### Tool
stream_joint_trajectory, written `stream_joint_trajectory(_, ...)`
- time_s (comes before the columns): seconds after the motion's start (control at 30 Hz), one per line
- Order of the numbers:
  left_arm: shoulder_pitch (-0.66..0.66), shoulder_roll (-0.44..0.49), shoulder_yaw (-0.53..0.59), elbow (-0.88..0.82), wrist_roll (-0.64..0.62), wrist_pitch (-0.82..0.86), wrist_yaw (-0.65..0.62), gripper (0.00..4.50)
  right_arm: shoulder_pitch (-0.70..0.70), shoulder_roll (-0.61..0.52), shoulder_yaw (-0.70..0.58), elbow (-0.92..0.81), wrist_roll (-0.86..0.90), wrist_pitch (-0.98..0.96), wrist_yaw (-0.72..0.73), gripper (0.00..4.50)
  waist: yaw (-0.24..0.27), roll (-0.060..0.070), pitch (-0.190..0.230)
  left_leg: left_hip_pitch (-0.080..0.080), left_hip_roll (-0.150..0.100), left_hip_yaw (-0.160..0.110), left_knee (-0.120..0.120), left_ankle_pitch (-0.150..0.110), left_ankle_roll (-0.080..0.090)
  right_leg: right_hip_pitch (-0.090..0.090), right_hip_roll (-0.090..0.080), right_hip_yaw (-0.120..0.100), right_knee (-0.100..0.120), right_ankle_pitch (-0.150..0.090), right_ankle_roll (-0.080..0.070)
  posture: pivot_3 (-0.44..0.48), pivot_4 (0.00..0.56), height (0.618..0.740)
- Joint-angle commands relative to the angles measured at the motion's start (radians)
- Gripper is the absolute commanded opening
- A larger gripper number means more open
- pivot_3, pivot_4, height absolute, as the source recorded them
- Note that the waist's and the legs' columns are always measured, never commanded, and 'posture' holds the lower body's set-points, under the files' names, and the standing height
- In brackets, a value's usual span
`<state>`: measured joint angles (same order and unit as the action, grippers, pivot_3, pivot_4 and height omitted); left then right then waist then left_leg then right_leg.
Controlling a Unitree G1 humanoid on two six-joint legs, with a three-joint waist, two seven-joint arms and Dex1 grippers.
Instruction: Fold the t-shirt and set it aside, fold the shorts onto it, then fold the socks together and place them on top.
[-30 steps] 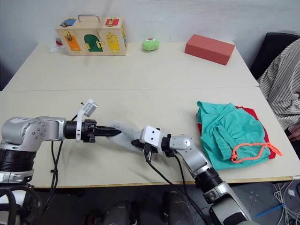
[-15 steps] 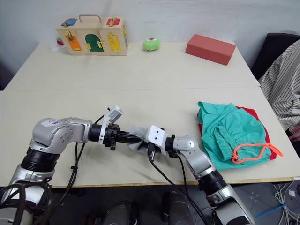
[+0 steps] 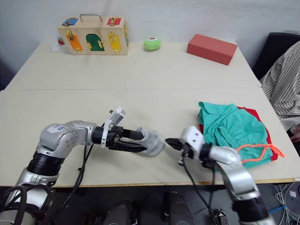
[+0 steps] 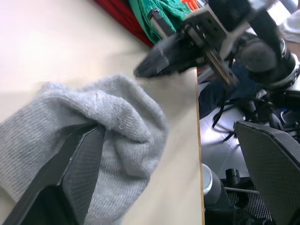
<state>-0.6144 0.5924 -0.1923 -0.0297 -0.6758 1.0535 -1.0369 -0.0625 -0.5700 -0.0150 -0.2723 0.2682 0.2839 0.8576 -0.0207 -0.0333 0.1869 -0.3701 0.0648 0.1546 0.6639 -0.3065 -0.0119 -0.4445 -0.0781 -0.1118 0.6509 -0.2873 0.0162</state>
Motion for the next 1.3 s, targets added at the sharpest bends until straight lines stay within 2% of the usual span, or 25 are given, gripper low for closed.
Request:
stream_joint_trajectory(0.03,-0.01,-0.047,-0.015,0.023,-0.008,-0.022,-0.034,4.47,0.044,0.002,-0.071,-0.035,0.012,-0.022,-0.055,0.0,0.0,-0.001,0.0,0.0,0.0,0.0,0.0,0.0,0.0,0.0,0.0,0.0,0.0,0.0,0.0,0.0,0.15,0.74)
stream_joint_trajectory(0.2,0.013,-0.086,-0.038,0.066,0.068,-0.15,-0.044,4.47,0.077,0.048,-0.046,-0.057,0.014,-0.041,-0.089,0.0,-0.007,0.0,0.0,0.001,0.002,0.0,-0.001,0.001,-0.001,0.0,0.002,0.0,0.0,0.0,0.0,0.0,0.15,0.74)
stream_joint_trajectory(0.33,0.036,-0.051,-0.02,0.031,0.073,-0.207,-0.088,4.47,0.067,0.07,-0.039,-0.07,0.035,-0.052,-0.09,0.0,-0.007,0.0,0.001,0.001,0.002,0.0,-0.002,0.001,-0.002,0.0,0.003,0.0,0.0,0.0,0.0,0.0,0.15,0.74)
stream_joint_trajectory(0.53,0.071,0.023,0.048,-0.053,0.042,-0.25,-0.137,4.47,-0.032,0.086,-0.047,-0.088,0.148,0.009,-0.068,0.0,-0.007,0.0,0.001,0.001,0.002,-0.001,-0.002,0.001,-0.002,0.0,0.002,0.0,0.0,0.0,0.0,0.0,0.15,0.74)
stream_joint_trajectory(0.73,0.117,0.05,0.146,-0.093,0.026,-0.307,-0.133,4.47,-0.15,0.107,-0.001,-0.103,0.214,0.06,-0.057,0.0,-0.007,0.0,0.001,0.0,0.001,-0.001,-0.002,0.001,-0.001,0.0,0.001,0.0,0.0,-0.001,0.0,0.0,0.15,0.74)
stream_joint_trajectory(0.87,0.151,0.032,0.189,-0.018,0.106,-0.46,-0.1,3.62,-0.239,0.145,0.079,-0.098,0.203,0.09,-0.063,0.0,-0.007,0.0,0.001,0.0,0.002,-0.002,-0.002,0.001,-0.001,0.0,0.001,-0.001,0.0,-0.001,0.0,0.0,0.15,0.74)
stream_joint_trajectory(1.0,0.173,-0.03,0.183,0.087,0.189,-0.639,-0.062,2.3,-0.309,0.193,0.183,-0.03,0.122,0.063,-0.073,0.0,-0.006,0.001,0.001,0.0,0.002,-0.002,-0.002,0.001,-0.001,0.0,0.001,-0.001,0.0,-0.001,0.0,0.0,0.15,0.74)
stream_joint_trajectory(1.1,0.178,-0.086,0.123,0.144,0.28,-0.766,-0.047,1.29,-0.354,0.229,0.272,0.071,0.032,-0.003,-0.06,0.0,-0.004,0.0,0.001,-0.001,0.001,-0.002,-0.001,0.0,0.001,0.0,0.0,-0.002,0.0,0.0,0.0,0.0,0.15,0.74)
stream_joint_trajectory(1.2,0.194,-0.122,0.062,0.132,0.313,-0.771,-0.052,0.26,-0.343,0.222,0.303,0.147,-0.035,-0.06,-0.062,0.0,-0.001,0.0,0.001,-0.002,0.001,-0.002,-0.001,0.0,0.002,0.0,0.0,-0.003,-0.001,0.0,0.0,0.0,0.15,0.74)
stream_joint_trajectory(1.23,0.2,-0.128,0.044,0.126,0.329,-0.773,-0.047,0.02,-0.33,0.209,0.314,0.17,-0.063,-0.09,-0.057,0.0,-0.002,0.0,0.001,-0.003,0.0,-0.001,0.0,-0.001,0.002,0.0,0.0,-0.003,-0.002,0.0,0.001,0.0,0.15,0.74)
stream_joint_trajectory(1.3,0.205,-0.137,0.024,0.137,0.362,-0.783,-0.023,0.02,-0.305,0.192,0.322,0.208,-0.1,-0.145,-0.051,0.0,-0.004,0.0,0.001,-0.003,0.0,-0.001,0.0,-0.001,0.003,0.0,-0.001,-0.003,-0.003,0.0,0.001,0.0,0.15,0.74)
